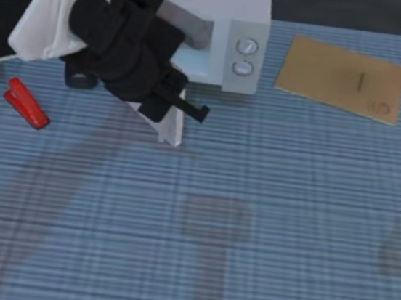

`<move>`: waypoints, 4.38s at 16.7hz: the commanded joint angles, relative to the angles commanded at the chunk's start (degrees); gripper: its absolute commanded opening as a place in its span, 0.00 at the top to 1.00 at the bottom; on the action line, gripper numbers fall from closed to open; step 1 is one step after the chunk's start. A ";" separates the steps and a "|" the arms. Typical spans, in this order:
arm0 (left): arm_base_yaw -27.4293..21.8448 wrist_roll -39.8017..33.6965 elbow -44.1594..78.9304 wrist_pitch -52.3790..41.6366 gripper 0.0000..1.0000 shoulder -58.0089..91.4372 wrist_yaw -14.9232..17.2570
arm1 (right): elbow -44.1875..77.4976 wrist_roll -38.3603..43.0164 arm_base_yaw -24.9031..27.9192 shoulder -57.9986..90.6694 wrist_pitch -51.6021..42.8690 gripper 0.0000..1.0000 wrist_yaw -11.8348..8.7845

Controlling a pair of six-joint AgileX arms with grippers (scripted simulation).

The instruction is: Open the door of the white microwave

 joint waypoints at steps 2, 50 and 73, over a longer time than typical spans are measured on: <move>0.00 0.00 0.00 0.00 1.00 0.00 0.00 | 0.00 0.00 0.00 0.00 0.00 0.00 0.00; 6.49 16.88 -5.94 -2.07 1.00 -4.98 9.34 | 0.00 0.00 0.00 0.00 0.00 0.00 0.00; 7.55 19.35 -6.29 -2.34 1.00 -5.80 10.69 | 0.00 0.00 0.00 0.00 0.00 0.00 0.00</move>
